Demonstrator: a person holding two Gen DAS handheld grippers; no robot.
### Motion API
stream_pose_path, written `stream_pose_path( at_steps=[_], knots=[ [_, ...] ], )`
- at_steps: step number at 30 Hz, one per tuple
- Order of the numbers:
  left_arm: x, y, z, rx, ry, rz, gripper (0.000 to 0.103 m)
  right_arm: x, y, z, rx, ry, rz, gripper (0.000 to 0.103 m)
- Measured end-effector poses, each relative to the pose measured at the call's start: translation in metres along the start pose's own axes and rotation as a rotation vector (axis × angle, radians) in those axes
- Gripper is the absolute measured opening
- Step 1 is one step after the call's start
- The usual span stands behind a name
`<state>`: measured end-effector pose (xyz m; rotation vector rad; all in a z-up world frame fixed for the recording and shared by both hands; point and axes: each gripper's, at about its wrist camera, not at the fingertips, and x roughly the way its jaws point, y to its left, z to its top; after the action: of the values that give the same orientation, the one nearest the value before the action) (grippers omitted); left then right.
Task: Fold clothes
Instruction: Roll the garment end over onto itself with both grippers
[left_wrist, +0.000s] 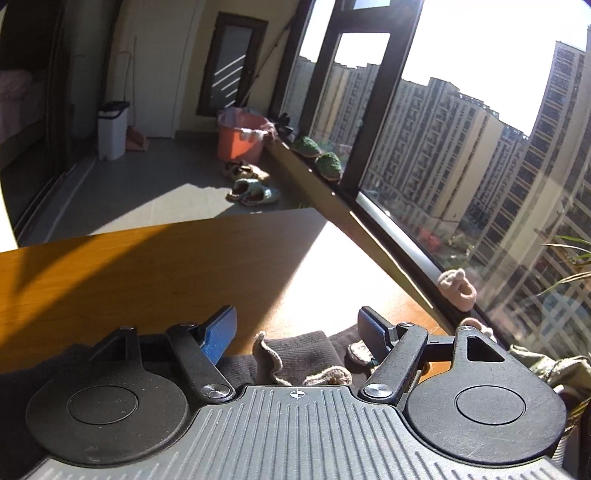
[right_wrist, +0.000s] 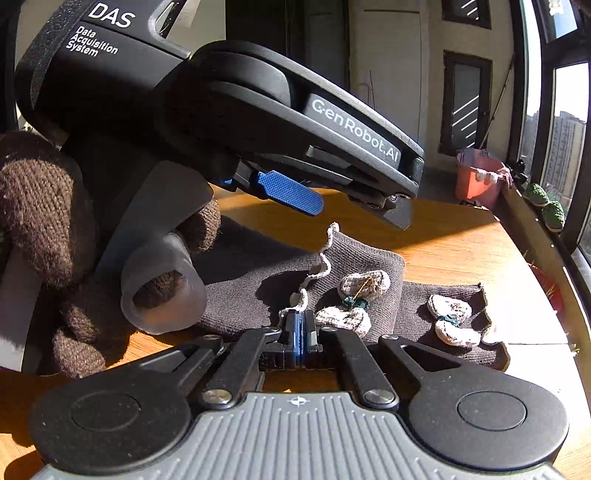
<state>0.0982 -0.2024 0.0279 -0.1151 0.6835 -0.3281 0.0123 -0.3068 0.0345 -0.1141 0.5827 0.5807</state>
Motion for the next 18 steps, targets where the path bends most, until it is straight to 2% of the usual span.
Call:
stream_pose_path(
  at_steps=[1, 4, 7, 8, 12, 17, 18],
  knots=[
    [0.007, -0.003, -0.002, -0.002, 0.014, 0.013, 0.063, -0.007, -0.005, 0.001, 0.019, -0.011, -0.006, 0.001],
    [0.005, 0.007, -0.009, -0.051, 0.011, 0.003, 0.063, -0.033, -0.030, 0.002, 0.104, -0.075, -0.080, 0.004],
    [-0.007, 0.017, -0.013, -0.057, -0.008, 0.024, 0.063, -0.042, -0.072, 0.001, 0.246, -0.090, -0.218, 0.015],
    [-0.008, 0.018, -0.014, -0.059, -0.007, 0.027, 0.063, -0.040, -0.085, 0.001, 0.298, -0.077, -0.239, 0.020],
    [-0.004, 0.021, -0.019, -0.061, 0.012, 0.035, 0.063, -0.025, -0.120, -0.003, 0.464, -0.017, -0.174, 0.021],
    [0.003, 0.024, -0.025, -0.066, 0.037, 0.037, 0.063, -0.017, -0.118, -0.015, 0.471, -0.001, -0.173, 0.024],
    [0.003, 0.025, -0.026, -0.065, 0.039, 0.039, 0.063, -0.019, -0.116, -0.015, 0.469, -0.003, -0.160, 0.019]
  ],
)
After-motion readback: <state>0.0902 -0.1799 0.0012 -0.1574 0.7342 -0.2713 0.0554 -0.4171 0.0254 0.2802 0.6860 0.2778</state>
